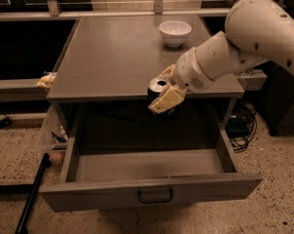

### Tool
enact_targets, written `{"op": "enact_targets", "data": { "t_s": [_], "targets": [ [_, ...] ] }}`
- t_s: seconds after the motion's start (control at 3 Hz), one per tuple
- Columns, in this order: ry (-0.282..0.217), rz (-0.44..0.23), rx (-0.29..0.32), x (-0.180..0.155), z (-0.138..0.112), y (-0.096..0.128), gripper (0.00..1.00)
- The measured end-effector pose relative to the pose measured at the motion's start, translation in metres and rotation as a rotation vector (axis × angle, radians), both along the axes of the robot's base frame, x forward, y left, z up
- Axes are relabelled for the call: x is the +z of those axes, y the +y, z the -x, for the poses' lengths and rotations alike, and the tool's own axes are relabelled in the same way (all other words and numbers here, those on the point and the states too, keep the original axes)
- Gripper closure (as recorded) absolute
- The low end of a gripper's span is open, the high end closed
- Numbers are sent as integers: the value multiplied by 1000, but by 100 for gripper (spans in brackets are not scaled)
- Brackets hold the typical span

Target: Pick pepsi can from top drawer and place on counter

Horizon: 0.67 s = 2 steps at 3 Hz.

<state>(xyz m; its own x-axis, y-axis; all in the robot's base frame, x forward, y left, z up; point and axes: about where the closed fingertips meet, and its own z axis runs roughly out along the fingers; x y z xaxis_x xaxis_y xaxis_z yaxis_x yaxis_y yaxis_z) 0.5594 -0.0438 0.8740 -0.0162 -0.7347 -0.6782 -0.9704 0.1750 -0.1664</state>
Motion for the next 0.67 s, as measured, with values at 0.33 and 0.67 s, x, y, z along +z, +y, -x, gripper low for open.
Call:
{"op": "enact_targets", "data": {
  "t_s": [0.33,0.67],
  "targets": [
    [1,1,0,-1,0,0,100],
    [-24,-2,-5,15,-13,4,100]
  ]
}}
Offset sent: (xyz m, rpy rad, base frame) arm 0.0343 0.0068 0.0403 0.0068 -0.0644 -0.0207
